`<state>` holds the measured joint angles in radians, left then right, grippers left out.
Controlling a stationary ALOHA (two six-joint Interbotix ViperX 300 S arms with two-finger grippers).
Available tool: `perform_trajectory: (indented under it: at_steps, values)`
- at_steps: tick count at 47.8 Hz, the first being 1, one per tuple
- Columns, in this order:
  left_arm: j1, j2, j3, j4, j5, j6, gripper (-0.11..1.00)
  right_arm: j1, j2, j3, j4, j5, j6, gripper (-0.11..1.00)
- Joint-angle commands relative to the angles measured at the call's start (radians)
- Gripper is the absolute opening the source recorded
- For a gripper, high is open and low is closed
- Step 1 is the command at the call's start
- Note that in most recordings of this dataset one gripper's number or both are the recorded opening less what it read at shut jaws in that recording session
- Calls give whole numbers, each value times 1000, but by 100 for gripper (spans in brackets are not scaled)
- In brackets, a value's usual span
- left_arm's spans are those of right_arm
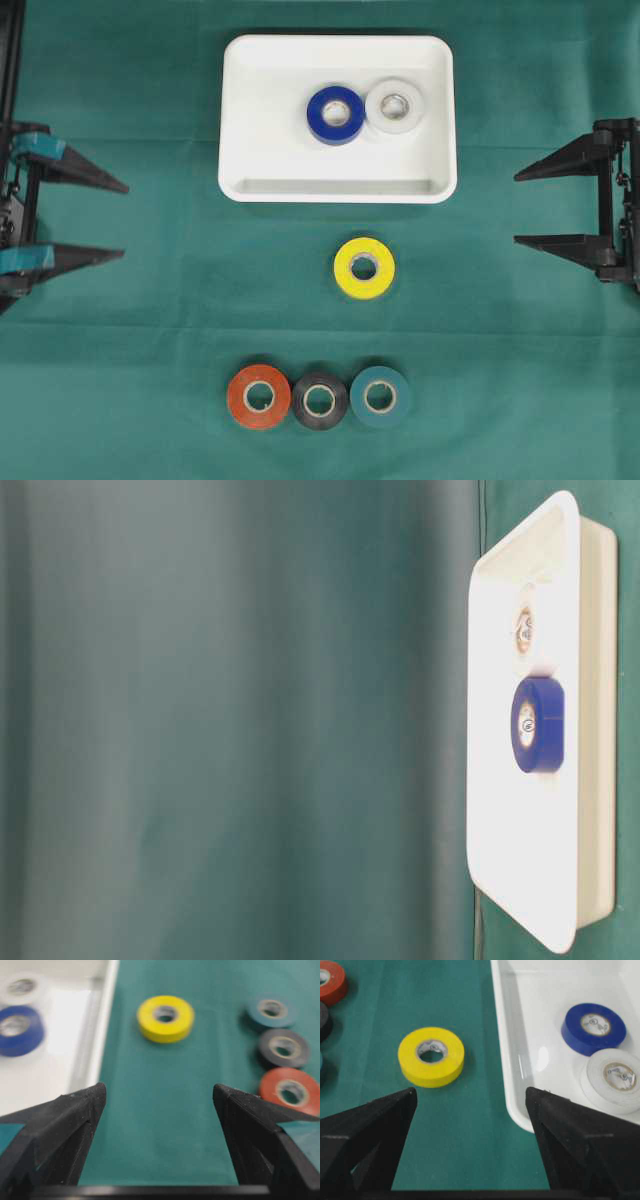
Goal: Pick up the tape from a random location and place it into the white case.
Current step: 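Move the left gripper over the yellow tape roll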
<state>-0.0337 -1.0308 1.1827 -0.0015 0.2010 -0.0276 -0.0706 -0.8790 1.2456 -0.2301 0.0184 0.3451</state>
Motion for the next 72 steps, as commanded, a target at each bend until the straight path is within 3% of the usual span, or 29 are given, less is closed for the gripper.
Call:
perform_trajectory:
  at_steps: [1,7,17,37,56,72]
  values:
    - [-54,9,-18,-2,-5,-12,90,3,2,-23,2,2,0,87]
    - [-101,9,-20,0,-5,-31,90,3,3,-26,2,5,0,87]
    - [-103,31,-18,-2,-17,-38,90,3,2,-32,2,9,0,87]
    - [-103,218,-72,0,-218,-35,90,3,2,-41,0,12,0,87]
    - [-98,523,-284,0,-249,-31,90,3,6,-41,0,17,0,87]
    - [-58,765,-528,2,-241,-28,90,3,6,-46,0,20,0,87]
